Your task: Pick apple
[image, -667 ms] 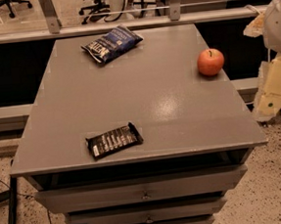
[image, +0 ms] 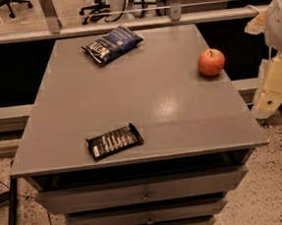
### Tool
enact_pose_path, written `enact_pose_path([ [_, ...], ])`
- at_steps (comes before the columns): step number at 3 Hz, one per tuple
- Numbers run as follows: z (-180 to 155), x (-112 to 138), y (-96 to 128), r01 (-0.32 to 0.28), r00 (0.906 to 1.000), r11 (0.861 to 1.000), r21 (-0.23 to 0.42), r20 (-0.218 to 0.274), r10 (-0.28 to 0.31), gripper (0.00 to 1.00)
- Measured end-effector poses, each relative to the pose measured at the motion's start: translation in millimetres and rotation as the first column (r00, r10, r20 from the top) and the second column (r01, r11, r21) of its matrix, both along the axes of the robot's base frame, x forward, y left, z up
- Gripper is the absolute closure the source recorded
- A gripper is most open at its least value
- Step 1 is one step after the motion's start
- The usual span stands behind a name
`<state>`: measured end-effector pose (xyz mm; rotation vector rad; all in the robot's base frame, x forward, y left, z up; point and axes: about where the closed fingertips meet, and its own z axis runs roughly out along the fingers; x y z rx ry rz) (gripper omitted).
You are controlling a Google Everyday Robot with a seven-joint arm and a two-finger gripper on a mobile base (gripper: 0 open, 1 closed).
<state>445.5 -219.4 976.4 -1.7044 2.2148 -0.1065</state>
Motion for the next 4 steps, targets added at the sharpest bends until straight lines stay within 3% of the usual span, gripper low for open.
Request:
enact_pose_path([
  [1, -8.1, 37.6, -22.8, 0.029, 0.9983, 0.997, 0.068, 0.049, -0.032, 0.00],
  [2, -28.2, 93.3, -49.0, 0.079, 0.9922, 0.977, 0.199, 0.079, -0.096, 0.00],
  [3, -50.1, 141.3, -52.4, 0.098, 0.9879, 0.934, 0.342, 0.080, -0.133, 0.00],
  [4, -73.3, 178.0, -54.9, 0.127, 0.9812, 0.863, 0.489, 0.065, -0.181, 0.00],
])
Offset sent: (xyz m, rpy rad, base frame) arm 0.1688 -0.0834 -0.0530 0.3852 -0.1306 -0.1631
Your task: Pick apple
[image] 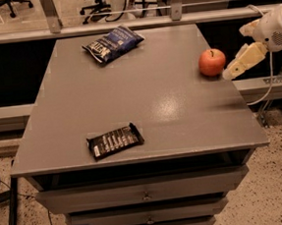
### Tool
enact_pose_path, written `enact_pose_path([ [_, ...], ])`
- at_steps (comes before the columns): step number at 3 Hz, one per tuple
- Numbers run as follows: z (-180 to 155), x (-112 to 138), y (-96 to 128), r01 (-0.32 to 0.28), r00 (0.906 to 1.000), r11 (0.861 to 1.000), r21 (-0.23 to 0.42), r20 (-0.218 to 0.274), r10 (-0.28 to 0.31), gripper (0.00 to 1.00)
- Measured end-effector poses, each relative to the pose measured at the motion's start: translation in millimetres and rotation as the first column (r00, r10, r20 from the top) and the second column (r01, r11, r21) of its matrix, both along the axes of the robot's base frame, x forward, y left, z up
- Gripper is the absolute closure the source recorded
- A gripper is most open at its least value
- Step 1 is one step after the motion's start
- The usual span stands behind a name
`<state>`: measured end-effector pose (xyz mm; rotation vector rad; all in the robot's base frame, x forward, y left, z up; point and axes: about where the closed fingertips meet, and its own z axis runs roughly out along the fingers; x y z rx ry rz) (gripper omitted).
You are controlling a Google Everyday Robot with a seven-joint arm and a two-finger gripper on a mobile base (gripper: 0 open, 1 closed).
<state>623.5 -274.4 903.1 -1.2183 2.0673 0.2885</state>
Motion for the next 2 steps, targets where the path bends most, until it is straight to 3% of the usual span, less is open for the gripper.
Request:
enact_pose_path([
  [1, -17.5, 31.0, -5.4, 0.033, 0.9989, 0.992, 0.124, 0.029, -0.037, 0.00],
  [2, -30.2, 51.9, -6.5, 0.048, 0.9968, 0.978, 0.205, 0.053, -0.060, 0.00],
])
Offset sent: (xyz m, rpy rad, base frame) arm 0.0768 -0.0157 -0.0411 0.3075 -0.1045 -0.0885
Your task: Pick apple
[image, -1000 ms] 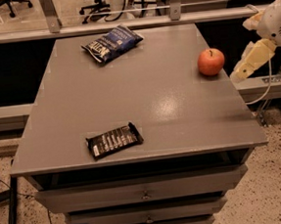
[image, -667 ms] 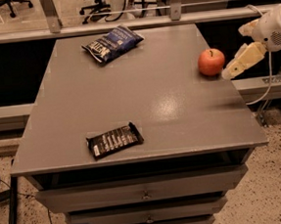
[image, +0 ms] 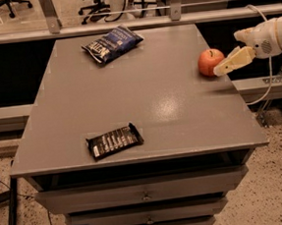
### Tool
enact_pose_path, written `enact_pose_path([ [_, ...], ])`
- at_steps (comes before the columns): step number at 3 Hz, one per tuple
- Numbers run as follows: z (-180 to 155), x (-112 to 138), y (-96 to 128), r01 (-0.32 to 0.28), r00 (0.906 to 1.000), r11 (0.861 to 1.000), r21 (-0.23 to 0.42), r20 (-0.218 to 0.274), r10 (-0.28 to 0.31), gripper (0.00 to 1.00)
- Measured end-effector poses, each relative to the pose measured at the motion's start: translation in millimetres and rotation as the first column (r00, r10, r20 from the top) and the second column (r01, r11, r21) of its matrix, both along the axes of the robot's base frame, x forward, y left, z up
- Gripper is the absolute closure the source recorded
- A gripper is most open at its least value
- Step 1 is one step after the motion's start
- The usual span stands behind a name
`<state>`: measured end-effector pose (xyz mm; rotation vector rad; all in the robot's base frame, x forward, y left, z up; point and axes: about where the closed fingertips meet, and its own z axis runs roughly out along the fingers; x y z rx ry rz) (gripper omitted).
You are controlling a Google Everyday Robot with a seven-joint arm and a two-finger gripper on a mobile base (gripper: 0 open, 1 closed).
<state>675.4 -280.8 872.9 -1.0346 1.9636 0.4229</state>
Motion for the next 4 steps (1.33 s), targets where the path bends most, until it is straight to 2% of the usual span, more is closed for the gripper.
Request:
enact_pose_path([
  [1, -14.4, 13.0, 8.1, 0.003, 1.0000, 0.998, 0.069, 0.009, -0.004, 0.00],
  [2, -26.1, 19.3, 19.5, -0.004, 1.0000, 0.994, 0.113, 0.008, 0.003, 0.00],
  [3, -33.8, 21.7, 27.8, -0.009, 0.9999, 0.990, 0.143, 0.008, 0.008, 0.18],
  [4, -28.2, 18.4, 36.8, -0.029, 0.9994, 0.984, 0.173, 0.023, 0.025, 0.42],
])
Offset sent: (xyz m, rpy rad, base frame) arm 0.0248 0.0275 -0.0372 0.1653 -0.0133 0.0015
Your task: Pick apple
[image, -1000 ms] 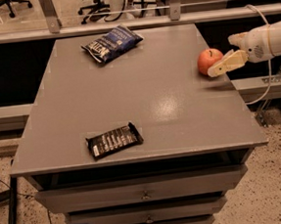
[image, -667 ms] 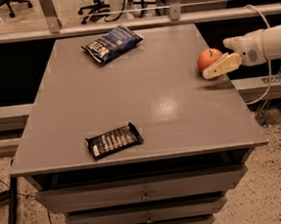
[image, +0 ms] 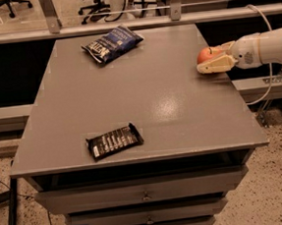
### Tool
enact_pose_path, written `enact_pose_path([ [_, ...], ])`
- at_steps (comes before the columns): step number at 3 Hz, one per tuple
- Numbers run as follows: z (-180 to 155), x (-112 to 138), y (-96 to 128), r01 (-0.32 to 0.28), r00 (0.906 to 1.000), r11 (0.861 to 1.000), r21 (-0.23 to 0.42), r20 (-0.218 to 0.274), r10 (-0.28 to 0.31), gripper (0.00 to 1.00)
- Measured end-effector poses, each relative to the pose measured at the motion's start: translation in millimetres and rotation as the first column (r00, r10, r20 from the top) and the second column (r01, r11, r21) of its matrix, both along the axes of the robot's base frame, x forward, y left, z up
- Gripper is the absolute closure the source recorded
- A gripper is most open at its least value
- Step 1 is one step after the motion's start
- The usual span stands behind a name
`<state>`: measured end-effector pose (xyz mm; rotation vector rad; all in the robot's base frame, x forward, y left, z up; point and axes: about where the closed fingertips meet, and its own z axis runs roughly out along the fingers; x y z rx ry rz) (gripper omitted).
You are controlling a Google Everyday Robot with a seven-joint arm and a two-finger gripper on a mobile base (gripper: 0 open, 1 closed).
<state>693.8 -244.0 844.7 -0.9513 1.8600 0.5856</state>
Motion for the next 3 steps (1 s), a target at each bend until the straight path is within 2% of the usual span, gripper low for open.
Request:
enact_pose_path([
  [1, 17.2, -10.3, 12.9, -0.030, 0.9991, 0.999, 0.040, 0.031, 0.029, 0.64],
  [2, 45.6, -24.8, 33.8, -0.082, 0.9951, 0.992, 0.098, 0.064, 0.076, 0.87],
  [3, 45.5, -24.2, 37.5, -0.087, 0.9947, 0.991, 0.102, 0.064, 0.081, 1.00],
])
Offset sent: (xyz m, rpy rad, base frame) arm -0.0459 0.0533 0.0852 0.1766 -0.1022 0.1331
